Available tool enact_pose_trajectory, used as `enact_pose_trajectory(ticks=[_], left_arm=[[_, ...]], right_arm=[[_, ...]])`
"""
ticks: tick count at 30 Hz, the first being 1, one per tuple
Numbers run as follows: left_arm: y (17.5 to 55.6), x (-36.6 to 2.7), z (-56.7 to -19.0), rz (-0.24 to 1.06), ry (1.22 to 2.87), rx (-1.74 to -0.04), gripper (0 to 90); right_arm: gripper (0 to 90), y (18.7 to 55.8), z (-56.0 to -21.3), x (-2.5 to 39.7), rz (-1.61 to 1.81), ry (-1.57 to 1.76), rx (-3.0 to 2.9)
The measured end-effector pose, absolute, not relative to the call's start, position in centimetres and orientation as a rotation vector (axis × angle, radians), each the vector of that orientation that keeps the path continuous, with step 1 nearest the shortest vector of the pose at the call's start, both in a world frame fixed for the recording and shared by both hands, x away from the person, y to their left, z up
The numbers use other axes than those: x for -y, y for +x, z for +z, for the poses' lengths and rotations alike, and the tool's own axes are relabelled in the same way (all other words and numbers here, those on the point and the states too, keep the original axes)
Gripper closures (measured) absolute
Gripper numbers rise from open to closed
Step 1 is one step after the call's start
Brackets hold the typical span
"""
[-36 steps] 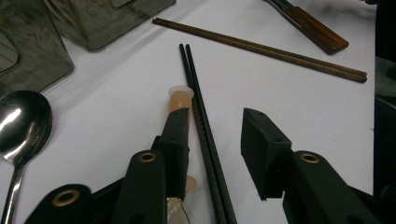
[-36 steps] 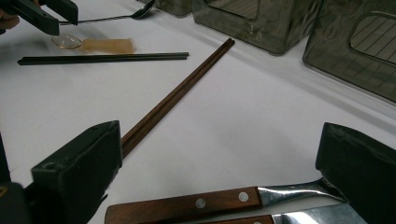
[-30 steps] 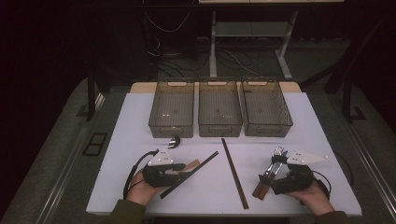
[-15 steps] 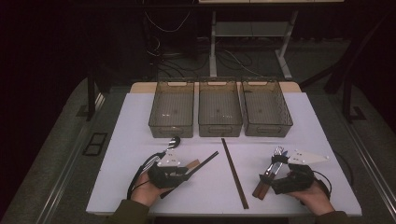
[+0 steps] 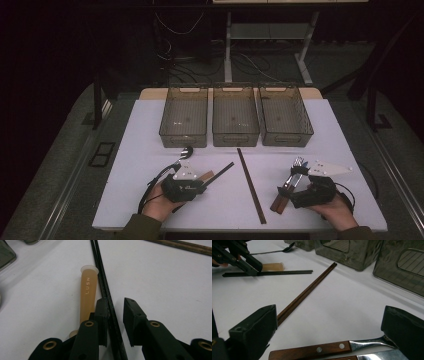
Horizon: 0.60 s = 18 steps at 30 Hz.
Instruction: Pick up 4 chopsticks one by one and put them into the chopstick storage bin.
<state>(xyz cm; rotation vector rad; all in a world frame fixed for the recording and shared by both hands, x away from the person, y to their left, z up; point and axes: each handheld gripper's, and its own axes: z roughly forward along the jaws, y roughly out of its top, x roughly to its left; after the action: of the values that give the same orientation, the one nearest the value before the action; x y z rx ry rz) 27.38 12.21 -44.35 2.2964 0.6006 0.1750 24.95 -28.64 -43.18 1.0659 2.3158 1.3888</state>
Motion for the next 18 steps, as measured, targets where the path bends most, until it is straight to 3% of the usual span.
enact_pose_trajectory(ticks=[18], left_arm=[[27.56,-11.93,-44.55,0.200,2.321,-0.585,77.6]], right_arm=[[0.7,24.86,-43.09,28.54,1.398,1.060,-2.316]])
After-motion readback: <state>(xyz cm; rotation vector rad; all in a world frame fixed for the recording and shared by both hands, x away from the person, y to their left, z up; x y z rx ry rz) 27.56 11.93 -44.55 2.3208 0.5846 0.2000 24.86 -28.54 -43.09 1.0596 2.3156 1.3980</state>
